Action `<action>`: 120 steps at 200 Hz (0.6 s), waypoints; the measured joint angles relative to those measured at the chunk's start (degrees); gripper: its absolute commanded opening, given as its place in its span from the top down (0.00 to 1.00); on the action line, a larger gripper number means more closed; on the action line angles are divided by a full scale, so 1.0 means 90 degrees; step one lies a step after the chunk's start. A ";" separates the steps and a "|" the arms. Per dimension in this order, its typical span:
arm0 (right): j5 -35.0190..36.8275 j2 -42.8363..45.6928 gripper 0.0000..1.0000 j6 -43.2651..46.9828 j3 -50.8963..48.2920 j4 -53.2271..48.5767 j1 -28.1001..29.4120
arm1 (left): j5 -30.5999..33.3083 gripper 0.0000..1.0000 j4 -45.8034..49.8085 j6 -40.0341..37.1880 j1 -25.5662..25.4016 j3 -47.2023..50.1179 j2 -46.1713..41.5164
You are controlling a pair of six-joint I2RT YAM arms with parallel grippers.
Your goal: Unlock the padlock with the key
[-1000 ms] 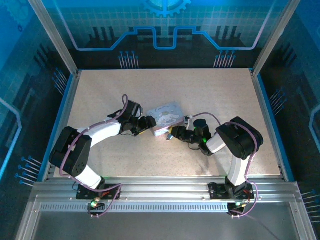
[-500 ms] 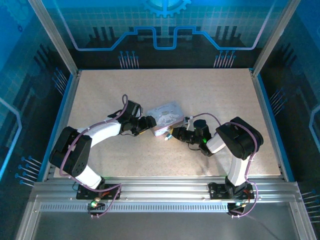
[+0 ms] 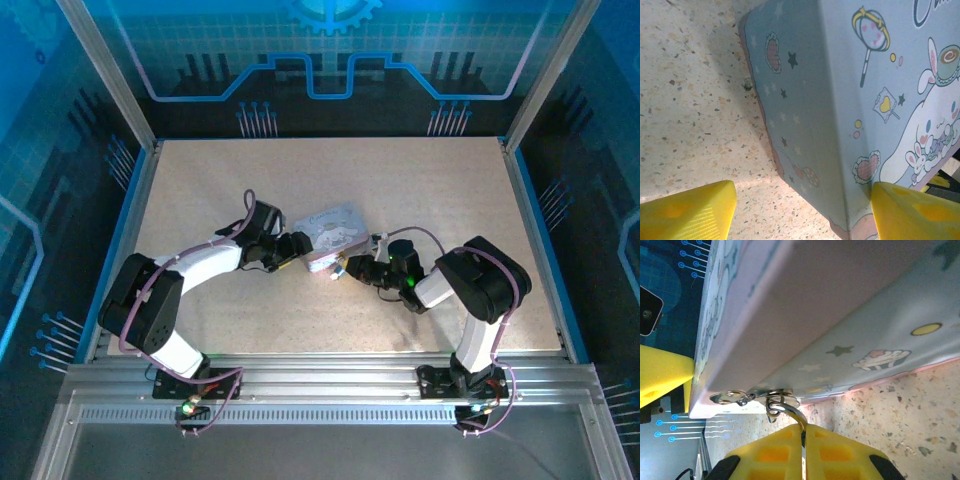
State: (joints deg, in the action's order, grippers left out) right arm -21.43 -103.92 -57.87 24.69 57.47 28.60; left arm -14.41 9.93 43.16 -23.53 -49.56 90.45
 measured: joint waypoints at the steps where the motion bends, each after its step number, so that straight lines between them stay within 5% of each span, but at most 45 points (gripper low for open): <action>1: 0.0000 0.0000 0.92 0.0000 0.0000 0.0000 0.0000 | 0.0000 0.28 -0.0002 0.0000 0.0000 0.0000 -0.0002; 120: 0.0253 0.0024 0.93 -0.0818 -0.0090 0.0253 0.0000 | 0.0000 0.28 -0.0214 0.0221 -0.0039 0.0335 -0.0243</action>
State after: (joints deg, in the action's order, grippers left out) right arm -19.16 -103.70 -65.23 23.88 59.75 28.60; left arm -14.41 8.01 45.15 -23.88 -46.54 88.27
